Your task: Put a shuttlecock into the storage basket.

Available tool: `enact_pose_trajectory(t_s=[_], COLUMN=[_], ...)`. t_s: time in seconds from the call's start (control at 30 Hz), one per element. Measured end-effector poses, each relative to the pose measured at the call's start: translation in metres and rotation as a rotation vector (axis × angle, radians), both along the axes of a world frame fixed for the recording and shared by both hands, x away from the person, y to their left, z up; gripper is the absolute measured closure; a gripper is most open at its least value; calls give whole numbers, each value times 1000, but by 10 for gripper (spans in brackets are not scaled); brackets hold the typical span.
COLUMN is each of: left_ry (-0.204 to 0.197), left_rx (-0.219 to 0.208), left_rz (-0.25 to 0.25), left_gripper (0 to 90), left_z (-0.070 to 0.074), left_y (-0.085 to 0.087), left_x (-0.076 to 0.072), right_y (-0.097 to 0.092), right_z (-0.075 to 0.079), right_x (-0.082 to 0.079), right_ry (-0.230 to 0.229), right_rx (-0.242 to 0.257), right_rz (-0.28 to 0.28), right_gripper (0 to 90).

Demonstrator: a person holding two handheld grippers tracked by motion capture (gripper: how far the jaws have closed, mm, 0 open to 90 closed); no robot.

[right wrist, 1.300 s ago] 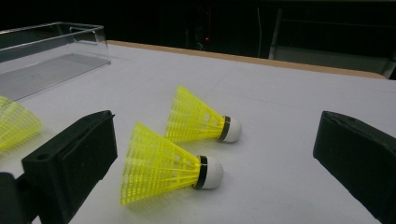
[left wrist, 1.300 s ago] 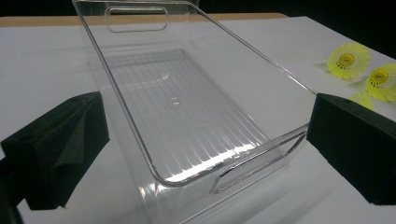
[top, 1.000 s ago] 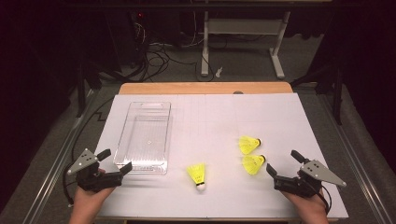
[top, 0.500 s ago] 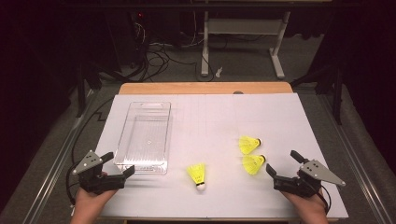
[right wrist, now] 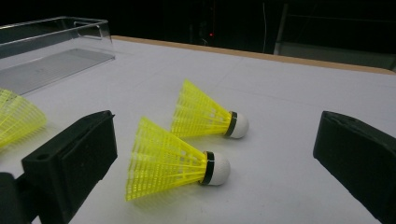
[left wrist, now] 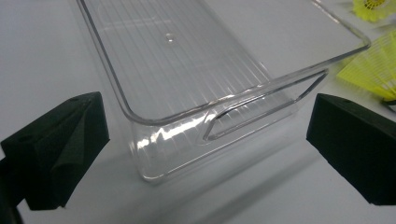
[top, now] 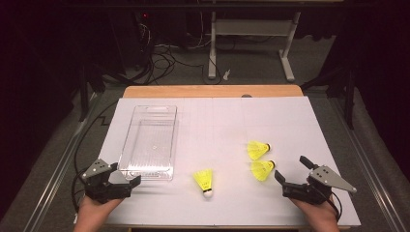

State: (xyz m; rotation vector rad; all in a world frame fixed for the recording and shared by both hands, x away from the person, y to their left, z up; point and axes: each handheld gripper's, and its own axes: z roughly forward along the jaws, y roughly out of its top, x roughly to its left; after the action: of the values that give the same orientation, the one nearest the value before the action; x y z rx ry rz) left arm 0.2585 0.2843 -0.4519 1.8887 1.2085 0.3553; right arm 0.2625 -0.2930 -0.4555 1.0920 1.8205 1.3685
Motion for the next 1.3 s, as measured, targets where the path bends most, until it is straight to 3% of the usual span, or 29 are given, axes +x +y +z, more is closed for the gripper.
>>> enact_pose_trajectory(t_s=[1.1, 1.3], left_ry=[256, 295], left_rx=[145, 173], left_rz=[-14, 24], left_gripper=[9, 9], left_z=[-10, -8], left_y=[-12, -12], left_x=[10, 9], right_y=[2, 4], right_z=[0, -1], right_x=[-1, -2], right_ry=[1, 14], right_rx=[-7, -2], right_rz=[12, 13], right_gripper=[4, 4])
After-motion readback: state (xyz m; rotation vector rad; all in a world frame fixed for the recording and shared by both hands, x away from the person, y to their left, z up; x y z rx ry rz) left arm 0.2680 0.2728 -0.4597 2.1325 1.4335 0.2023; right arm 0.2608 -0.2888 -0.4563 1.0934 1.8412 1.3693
